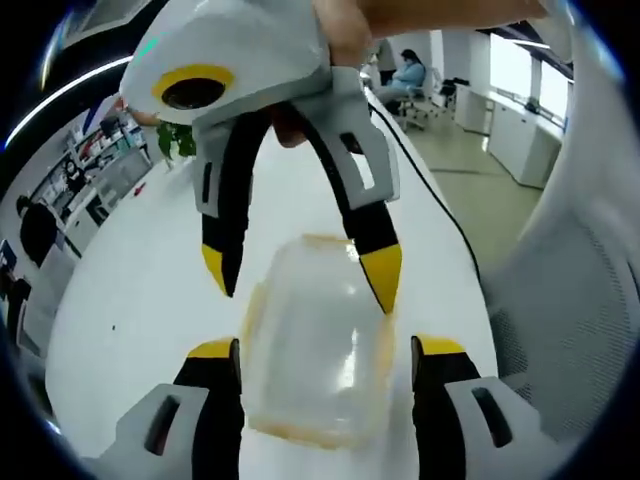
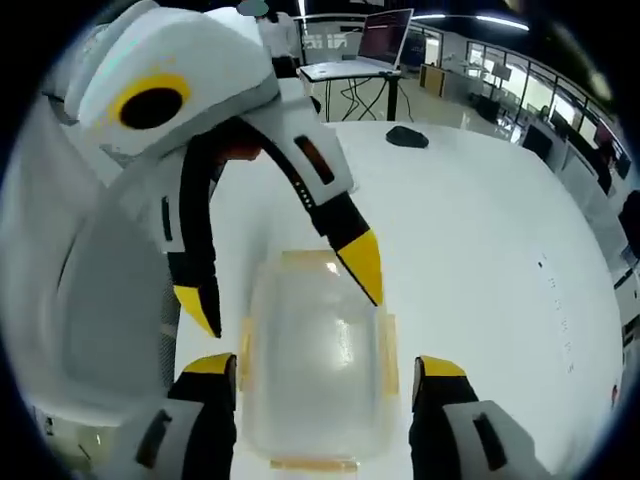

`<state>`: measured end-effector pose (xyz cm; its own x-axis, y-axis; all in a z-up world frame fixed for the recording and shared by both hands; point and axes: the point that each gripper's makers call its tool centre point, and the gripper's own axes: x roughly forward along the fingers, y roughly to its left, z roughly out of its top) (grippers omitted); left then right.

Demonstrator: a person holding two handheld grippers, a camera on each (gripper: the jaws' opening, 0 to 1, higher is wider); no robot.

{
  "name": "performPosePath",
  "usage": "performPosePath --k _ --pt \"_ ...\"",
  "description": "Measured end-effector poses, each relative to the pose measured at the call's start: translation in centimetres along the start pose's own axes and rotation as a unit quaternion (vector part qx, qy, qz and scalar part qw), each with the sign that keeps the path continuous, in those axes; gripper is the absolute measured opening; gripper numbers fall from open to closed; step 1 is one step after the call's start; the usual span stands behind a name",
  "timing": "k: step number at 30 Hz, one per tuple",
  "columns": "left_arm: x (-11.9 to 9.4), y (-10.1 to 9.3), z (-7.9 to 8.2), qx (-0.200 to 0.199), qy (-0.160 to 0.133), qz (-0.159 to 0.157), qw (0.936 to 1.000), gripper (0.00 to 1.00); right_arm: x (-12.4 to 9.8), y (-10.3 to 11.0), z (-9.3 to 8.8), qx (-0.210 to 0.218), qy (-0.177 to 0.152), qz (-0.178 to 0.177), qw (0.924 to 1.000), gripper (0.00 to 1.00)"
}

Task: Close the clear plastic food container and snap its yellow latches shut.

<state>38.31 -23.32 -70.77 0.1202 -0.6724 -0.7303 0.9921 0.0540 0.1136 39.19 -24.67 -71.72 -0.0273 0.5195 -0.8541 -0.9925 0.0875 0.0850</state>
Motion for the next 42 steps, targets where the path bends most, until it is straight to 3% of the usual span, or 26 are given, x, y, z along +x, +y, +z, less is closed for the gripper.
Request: performPosePath --k 4,13,18,26,35,36,42 --pt "-0.3 0.0 -0.1 -0.001 -0.002 -0.018 0.9998 0.72 -0.2 0.0 -0.3 -0.002 -0.006 -0.01 0.9999 0.72" --pt "-0.4 0.4 -2.1 0.007 0.032 -0.057 0.9979 0.75 -0.6 0.9 -1.4 0.01 -0.025 -0.019 0.9995 0.78" --pt "-0.5 0.6 -2.8 0.006 0.035 -0.069 0.997 0.78 -0.5 0.9 -2.1 0.022 -0.034 -0.026 0.9989 0.88" --pt "0.4 0.8 -4.1 0.016 0.058 -0.076 0.9953 0.82 0.7 0.5 -4.2 0.017 0.008 -0.041 0.999 0.92" --pt "1.4 0.6 -4.9 0.035 0.08 -0.083 0.9926 0.81 2.0 0.3 -5.4 0.013 0.036 -0.046 0.9982 0.83" --pt "1.4 0.7 -4.9 0.039 0.081 -0.083 0.9925 0.79 1.9 0.1 -5.4 0.001 0.035 -0.052 0.9981 0.79" --pt "1.4 1.0 -5.2 0.046 0.09 -0.08 0.9917 0.75 1.9 0.1 -5.2 0.004 0.027 -0.047 0.9985 0.78"
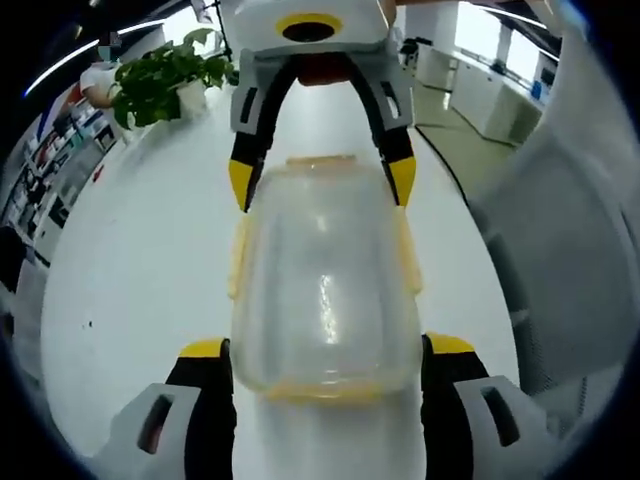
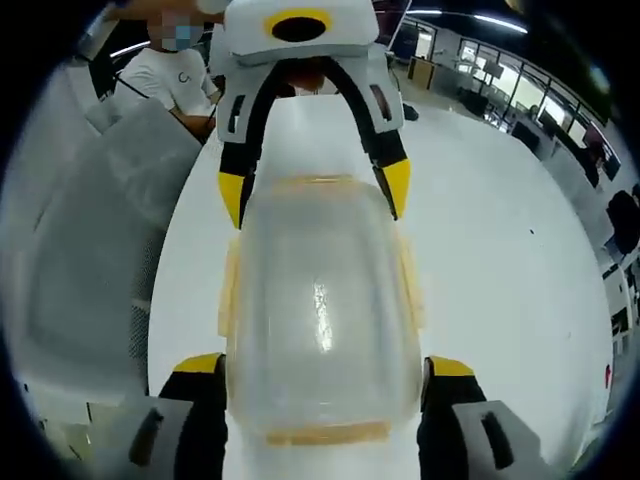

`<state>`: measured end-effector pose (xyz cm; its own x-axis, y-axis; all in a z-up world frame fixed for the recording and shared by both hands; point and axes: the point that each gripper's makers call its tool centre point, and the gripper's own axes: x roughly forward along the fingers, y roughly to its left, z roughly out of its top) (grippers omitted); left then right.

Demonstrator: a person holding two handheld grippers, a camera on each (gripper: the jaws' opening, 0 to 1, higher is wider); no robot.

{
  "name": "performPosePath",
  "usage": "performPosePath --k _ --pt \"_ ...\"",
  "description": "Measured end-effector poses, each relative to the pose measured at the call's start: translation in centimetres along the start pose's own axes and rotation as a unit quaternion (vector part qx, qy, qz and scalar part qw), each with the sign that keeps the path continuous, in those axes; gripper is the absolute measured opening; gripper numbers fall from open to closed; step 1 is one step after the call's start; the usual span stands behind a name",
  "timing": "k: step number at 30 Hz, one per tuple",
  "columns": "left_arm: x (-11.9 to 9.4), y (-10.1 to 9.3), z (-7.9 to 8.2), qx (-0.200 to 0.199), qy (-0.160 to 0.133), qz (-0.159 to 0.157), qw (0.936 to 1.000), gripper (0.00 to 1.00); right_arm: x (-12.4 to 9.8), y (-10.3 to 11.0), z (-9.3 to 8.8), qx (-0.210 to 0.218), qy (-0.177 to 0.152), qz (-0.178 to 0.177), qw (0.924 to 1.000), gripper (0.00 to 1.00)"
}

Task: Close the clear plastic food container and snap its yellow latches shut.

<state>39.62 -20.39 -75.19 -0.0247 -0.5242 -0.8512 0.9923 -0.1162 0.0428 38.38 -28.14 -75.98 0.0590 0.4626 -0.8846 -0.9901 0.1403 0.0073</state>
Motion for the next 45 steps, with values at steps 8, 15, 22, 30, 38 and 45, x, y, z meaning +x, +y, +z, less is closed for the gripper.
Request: performPosePath --k 8,15,22,30,38,45 --pt "-0.1 -0.1 0.0 -0.003 0.001 0.008 1.0 0.74 0.0 0.0 0.0 -0.004 0.008 -0.002 1.0 0.78" --pt "-0.5 -1.1 -0.8 -0.01 -0.001 0.01 0.9999 0.74 0.5 0.8 0.6 -0.011 0.012 0.002 0.9999 0.78" --pt "-1.4 -1.9 -2.2 -0.015 -0.001 0.014 0.9998 0.74 1.4 1.6 2.0 -0.02 0.023 0.003 0.9995 0.78" --pt "-3.3 -3.2 -5.2 -0.024 0.011 0.019 0.9995 0.74 3.0 2.9 5.4 -0.031 0.018 0.009 0.9993 0.78" --pt "-5.4 -4.1 -8.6 -0.034 0.017 0.026 0.9989 0.74 4.8 3.6 8.7 -0.04 0.02 0.013 0.9989 0.78" --pt "-6.8 -4.5 -10.8 -0.034 0.024 0.025 0.9988 0.74 6.0 4.1 10.9 -0.041 0.019 0.013 0.9989 0.78"
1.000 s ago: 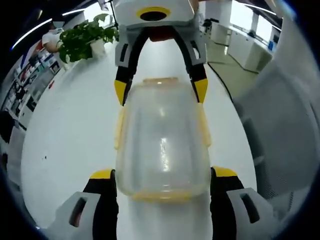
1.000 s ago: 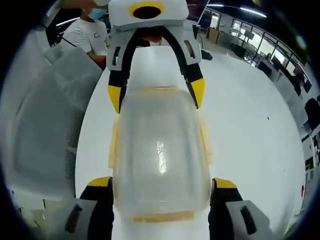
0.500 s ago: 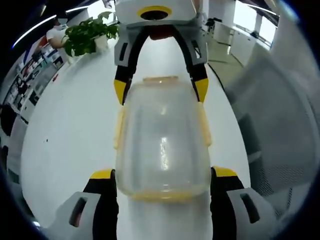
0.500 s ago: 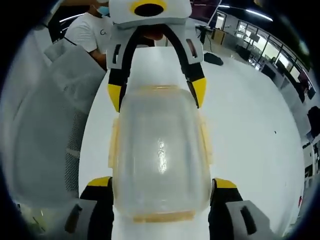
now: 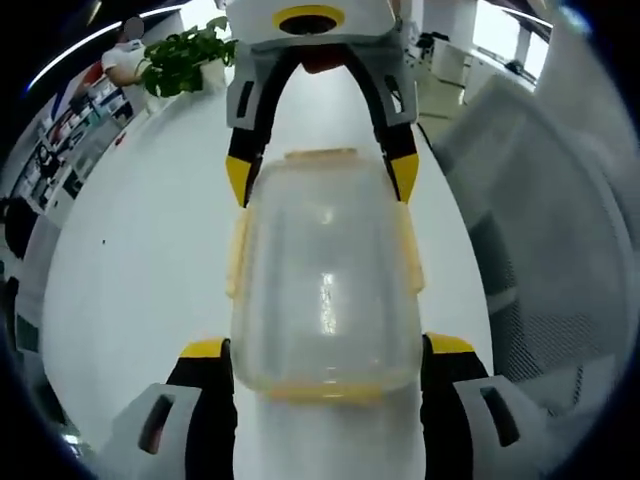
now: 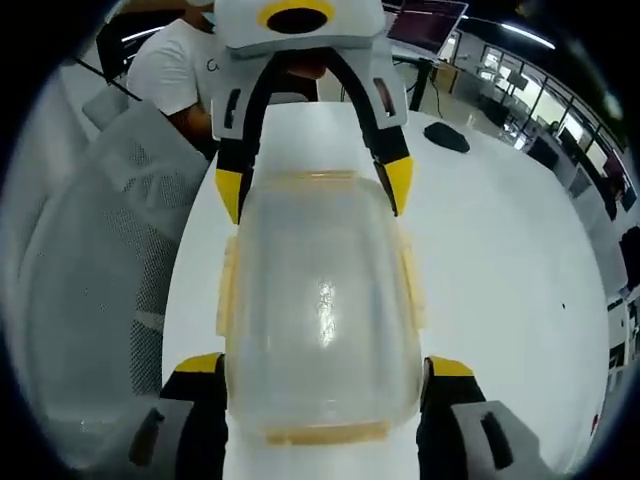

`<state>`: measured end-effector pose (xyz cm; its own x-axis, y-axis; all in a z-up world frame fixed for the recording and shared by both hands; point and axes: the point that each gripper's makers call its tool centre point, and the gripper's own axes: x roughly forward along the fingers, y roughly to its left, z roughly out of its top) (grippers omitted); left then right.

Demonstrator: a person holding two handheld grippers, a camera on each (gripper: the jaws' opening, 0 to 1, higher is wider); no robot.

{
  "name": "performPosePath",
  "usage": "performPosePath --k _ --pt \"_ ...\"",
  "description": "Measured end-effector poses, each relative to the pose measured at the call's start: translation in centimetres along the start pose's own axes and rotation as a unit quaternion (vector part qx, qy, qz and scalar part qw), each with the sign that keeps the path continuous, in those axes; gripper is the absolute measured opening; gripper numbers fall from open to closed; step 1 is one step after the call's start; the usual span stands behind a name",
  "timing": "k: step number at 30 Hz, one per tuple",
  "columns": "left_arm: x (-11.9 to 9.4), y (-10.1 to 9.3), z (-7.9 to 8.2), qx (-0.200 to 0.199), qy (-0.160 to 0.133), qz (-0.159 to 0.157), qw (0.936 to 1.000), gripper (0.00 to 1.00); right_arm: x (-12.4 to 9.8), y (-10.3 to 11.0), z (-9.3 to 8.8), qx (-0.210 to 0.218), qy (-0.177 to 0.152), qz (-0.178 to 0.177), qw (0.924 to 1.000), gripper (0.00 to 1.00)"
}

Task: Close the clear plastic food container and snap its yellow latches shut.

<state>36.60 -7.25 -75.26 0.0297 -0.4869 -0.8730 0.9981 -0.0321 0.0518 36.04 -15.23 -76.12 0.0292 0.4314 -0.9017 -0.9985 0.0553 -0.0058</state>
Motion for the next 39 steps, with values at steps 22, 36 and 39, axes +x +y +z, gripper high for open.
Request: performPosePath --k 22,36,39 --pt "-0.6 3.2 -1.9 0.004 0.02 -0.002 0.9998 0.74 1.0 -3.0 1.7 -0.002 0.017 0.003 0.9999 0.78" --pt "-0.5 7.4 -2.0 0.006 0.025 -0.004 0.9997 0.74 1.1 -7.4 1.8 0.001 0.021 0.001 0.9998 0.79" --pt "-0.5 8.2 -2.2 0.007 0.029 -0.005 0.9995 0.74 1.1 -8.0 1.9 0.003 0.02 0.0 0.9998 0.79"
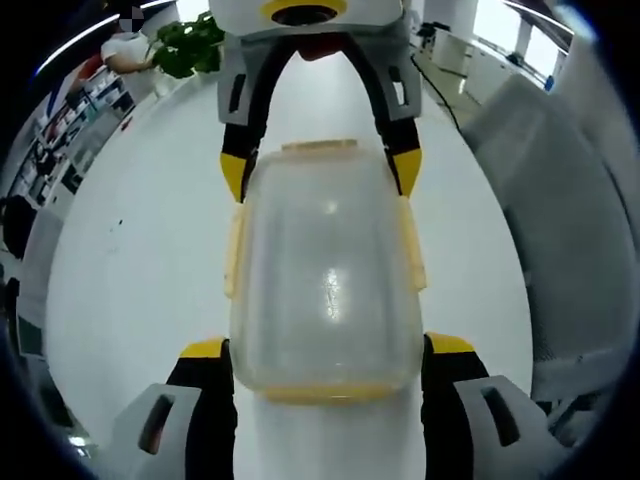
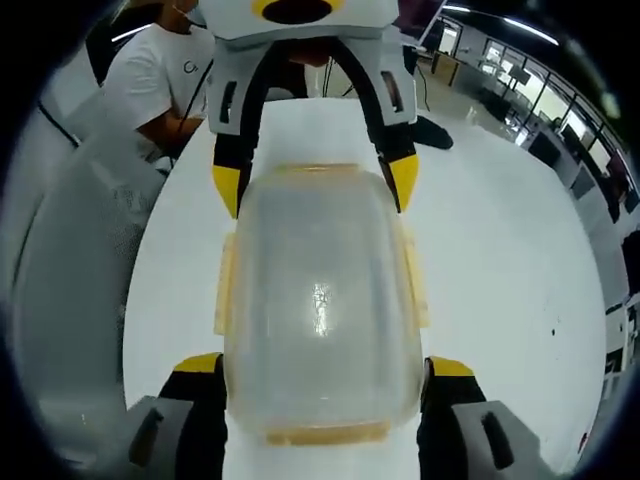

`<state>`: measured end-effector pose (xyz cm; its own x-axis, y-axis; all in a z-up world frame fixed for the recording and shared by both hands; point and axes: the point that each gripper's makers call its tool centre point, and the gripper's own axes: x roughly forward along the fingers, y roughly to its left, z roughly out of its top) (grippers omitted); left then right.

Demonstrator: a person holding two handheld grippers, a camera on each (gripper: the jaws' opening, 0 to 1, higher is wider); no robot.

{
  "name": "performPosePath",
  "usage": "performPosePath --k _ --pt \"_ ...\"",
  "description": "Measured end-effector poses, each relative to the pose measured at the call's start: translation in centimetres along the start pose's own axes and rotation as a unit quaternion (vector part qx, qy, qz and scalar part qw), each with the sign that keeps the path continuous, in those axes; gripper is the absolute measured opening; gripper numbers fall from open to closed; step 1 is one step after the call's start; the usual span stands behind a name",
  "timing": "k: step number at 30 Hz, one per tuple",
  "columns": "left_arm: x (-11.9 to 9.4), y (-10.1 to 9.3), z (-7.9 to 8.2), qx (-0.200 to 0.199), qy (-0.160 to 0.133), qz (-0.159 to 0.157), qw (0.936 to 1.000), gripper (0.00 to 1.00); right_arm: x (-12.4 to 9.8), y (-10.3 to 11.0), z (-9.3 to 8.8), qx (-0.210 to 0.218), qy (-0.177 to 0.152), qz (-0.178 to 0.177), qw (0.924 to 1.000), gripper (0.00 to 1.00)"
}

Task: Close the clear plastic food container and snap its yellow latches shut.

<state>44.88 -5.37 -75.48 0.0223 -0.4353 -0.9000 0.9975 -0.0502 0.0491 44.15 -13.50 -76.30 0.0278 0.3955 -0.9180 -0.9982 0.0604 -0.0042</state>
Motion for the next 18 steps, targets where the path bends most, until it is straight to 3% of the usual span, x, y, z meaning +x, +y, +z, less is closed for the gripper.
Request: performPosePath --k 8,18 --pt "0.0 1.5 -0.1 0.003 0.007 -0.004 1.0 0.74 0.0 -1.5 0.1 0.004 -0.002 -0.002 1.0 0.79" --pt "0.1 1.8 -0.1 -0.002 0.005 -0.004 1.0 0.75 0.0 -1.8 0.0 0.0 0.002 0.0 1.0 0.79"
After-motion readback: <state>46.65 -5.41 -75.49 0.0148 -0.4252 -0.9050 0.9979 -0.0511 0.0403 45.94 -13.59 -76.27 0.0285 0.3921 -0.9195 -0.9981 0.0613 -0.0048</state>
